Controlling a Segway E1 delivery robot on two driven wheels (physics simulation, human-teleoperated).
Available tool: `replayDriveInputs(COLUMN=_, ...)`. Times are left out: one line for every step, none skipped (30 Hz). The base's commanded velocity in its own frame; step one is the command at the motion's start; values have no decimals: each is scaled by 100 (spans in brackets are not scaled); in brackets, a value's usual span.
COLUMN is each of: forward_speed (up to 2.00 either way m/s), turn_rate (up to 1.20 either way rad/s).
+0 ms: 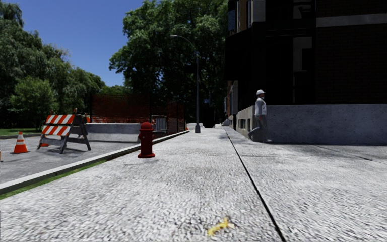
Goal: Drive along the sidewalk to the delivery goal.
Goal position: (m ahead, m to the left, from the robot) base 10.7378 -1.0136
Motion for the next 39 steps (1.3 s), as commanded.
replayDriveInputs(forward_speed=200, turn_rate=0)
replayDriveInputs(forward_speed=200, turn_rate=0)
replayDriveInputs(forward_speed=200, turn_rate=0)
replayDriveInputs(forward_speed=200, turn_rate=0)
replayDriveInputs(forward_speed=200, turn_rate=0)
replayDriveInputs(forward_speed=200, turn_rate=0)
replayDriveInputs(forward_speed=200, turn_rate=0)
replayDriveInputs(forward_speed=200, turn_rate=-13)
replayDriveInputs(forward_speed=200, turn_rate=-22)
replayDriveInputs(forward_speed=200, turn_rate=-27)
replayDriveInputs(forward_speed=200, turn_rate=-27)
replayDriveInputs(forward_speed=200, turn_rate=-28)
replayDriveInputs(forward_speed=200, turn_rate=-29)
replayDriveInputs(forward_speed=200, turn_rate=-29)
replayDriveInputs(forward_speed=200, turn_rate=-29)
replayDriveInputs(forward_speed=200, turn_rate=-29)
replayDriveInputs(forward_speed=200, turn_rate=-29)
replayDriveInputs(forward_speed=200, turn_rate=-30)
replayDriveInputs(forward_speed=200, turn_rate=-31)
replayDriveInputs(forward_speed=200, turn_rate=-31)
replayDriveInputs(forward_speed=200, turn_rate=-31)
replayDriveInputs(forward_speed=200, turn_rate=-34)
replayDriveInputs(forward_speed=200, turn_rate=-36)
replayDriveInputs(forward_speed=200, turn_rate=-36)
replayDriveInputs(forward_speed=200, turn_rate=-36)
replayDriveInputs(forward_speed=200, turn_rate=-36)
replayDriveInputs(forward_speed=200, turn_rate=-36)
replayDriveInputs(forward_speed=200, turn_rate=-36)
replayDriveInputs(forward_speed=200, turn_rate=-36)
replayDriveInputs(forward_speed=200, turn_rate=-36)
replayDriveInputs(forward_speed=200, turn_rate=-36)
replayDriveInputs(forward_speed=200, turn_rate=-26)
replayDriveInputs(forward_speed=200, turn_rate=-2)
replayDriveInputs(forward_speed=200, turn_rate=-2)
replayDriveInputs(forward_speed=200, turn_rate=0)
replayDriveInputs(forward_speed=200, turn_rate=0)
replayDriveInputs(forward_speed=200, turn_rate=0)
replayDriveInputs(forward_speed=200, turn_rate=0)
replayDriveInputs(forward_speed=200, turn_rate=0)
